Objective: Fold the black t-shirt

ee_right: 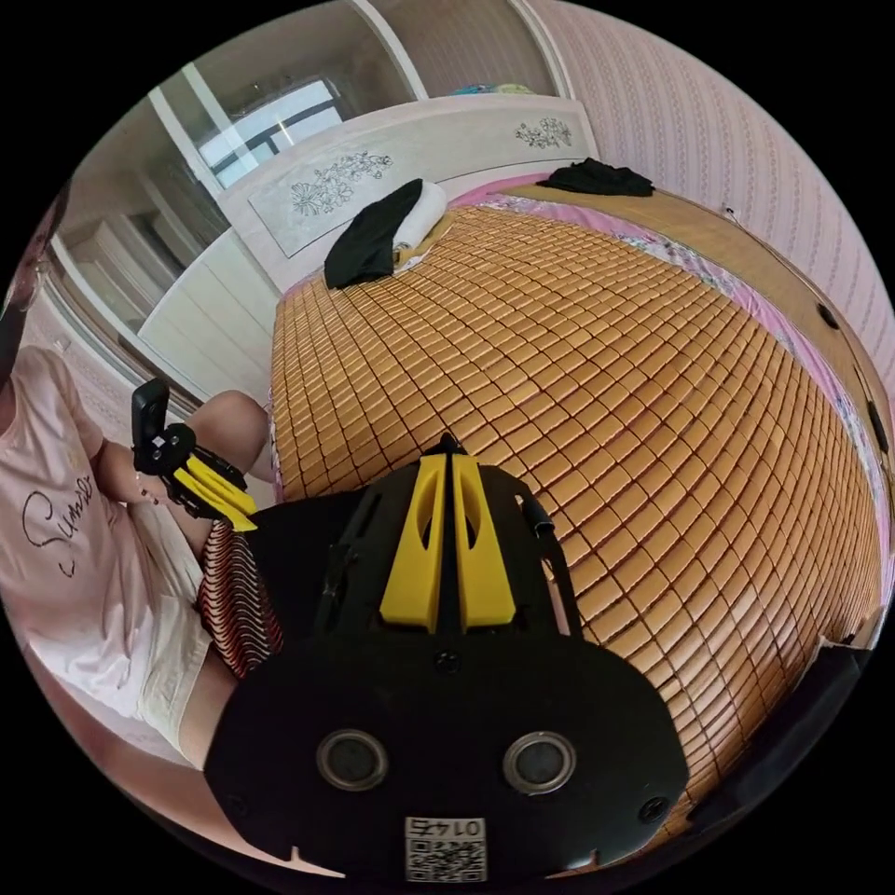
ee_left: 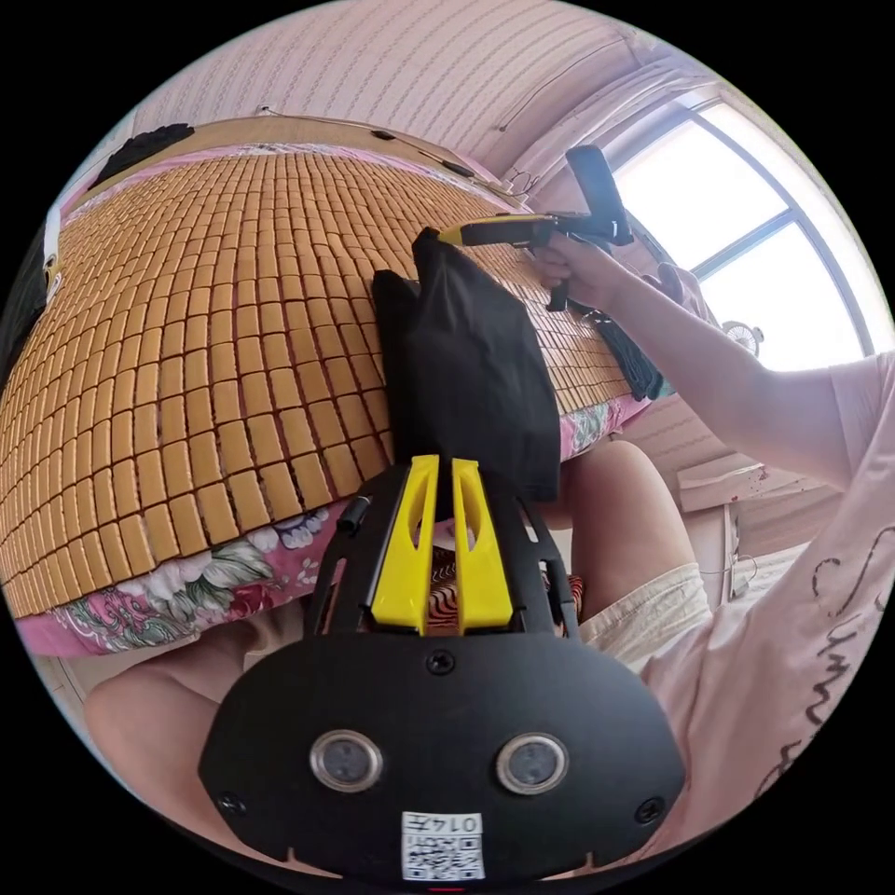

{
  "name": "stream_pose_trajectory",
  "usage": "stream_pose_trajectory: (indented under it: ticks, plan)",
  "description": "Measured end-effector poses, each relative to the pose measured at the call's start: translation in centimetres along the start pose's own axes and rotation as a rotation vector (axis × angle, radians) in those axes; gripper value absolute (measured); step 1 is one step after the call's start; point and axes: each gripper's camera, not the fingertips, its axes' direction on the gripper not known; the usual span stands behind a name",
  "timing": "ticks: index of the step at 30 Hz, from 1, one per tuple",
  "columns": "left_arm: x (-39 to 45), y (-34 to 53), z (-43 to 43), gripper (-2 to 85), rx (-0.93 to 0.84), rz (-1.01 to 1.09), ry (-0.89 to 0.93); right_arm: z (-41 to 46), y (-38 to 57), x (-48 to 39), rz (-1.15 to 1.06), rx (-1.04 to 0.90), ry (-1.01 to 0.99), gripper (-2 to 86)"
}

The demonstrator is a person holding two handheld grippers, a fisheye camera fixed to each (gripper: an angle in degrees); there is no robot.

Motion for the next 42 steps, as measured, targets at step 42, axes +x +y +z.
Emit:
stream_pose_trajectory:
  ticks: [42]
  plan:
    - [12.8,-3.4,-5.3,-1.0,0.144,0.315,-0.162,-19.9,19.3,-12.6,0.203,0.538,0.259,4.1]
